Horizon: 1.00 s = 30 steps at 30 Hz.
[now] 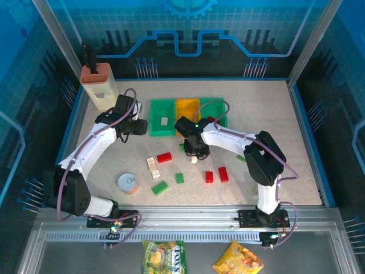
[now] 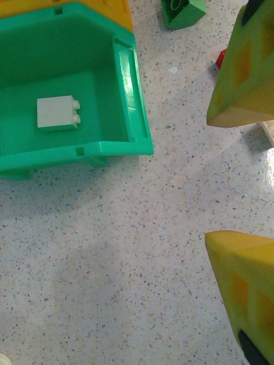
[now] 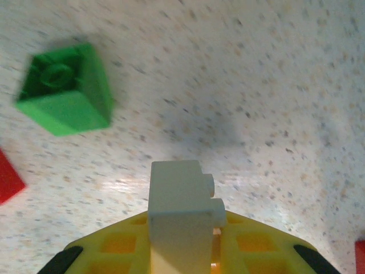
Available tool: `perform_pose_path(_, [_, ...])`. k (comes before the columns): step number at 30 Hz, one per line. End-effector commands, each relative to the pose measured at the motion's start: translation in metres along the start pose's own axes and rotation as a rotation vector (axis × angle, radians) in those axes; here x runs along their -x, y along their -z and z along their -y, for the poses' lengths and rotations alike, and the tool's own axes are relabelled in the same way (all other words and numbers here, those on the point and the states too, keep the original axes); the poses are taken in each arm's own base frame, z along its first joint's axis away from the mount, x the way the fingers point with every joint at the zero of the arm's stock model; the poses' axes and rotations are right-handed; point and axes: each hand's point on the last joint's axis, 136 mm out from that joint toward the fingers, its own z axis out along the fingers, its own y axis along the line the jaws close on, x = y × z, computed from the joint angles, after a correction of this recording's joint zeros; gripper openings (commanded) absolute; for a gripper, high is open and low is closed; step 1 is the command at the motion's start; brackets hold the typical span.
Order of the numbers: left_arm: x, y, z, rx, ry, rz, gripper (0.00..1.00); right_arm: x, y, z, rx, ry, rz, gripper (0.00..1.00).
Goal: Sort the legos into containers by color
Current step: Pick up the lego from the bottom-center of the table, then place the lego in the container.
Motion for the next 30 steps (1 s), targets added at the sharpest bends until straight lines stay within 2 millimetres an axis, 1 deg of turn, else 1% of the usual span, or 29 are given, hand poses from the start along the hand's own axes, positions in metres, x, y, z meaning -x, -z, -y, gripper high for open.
perform_pose_path(1, [0.007,0.005,0.004,-0.024,-0.021,0.027,0.52,0.009,0.011,-0.015,0.005,0.082,0.028,0.25])
perform_pose_path(4, [0.007,0.006,0.004,-0.022,-0.015,0.032,0.52,0.026,0.022,-0.034,0.044,0.125,0.075,0.26])
perform_pose_path(11, [0.009,0.008,0.005,-0.034,-0.014,0.042,0.52,0.074,0.046,-0.09,0.16,0.242,0.203,0.26])
perform_pose_path(15, [0.008,0.008,0.007,-0.045,-0.015,0.041,0.52,0.099,0.054,-0.116,0.235,0.259,0.264,0.26])
perform_pose_path(20, [0.009,0.01,0.006,-0.041,-0.017,0.05,0.52,0.12,0.061,-0.149,0.358,0.294,0.354,0.26])
perform_pose_path(22, [0.008,0.01,0.007,-0.044,-0.017,0.051,0.52,0.128,0.06,-0.156,0.381,0.283,0.385,0.26])
perform_pose_path(25, [0.008,0.01,0.007,-0.047,-0.015,0.05,0.52,0.14,0.053,-0.162,0.383,0.265,0.412,0.26])
perform_pose_path(30, [0.01,0.012,0.008,-0.052,-0.015,0.066,0.52,0.153,0.032,-0.175,0.395,0.247,0.414,0.26])
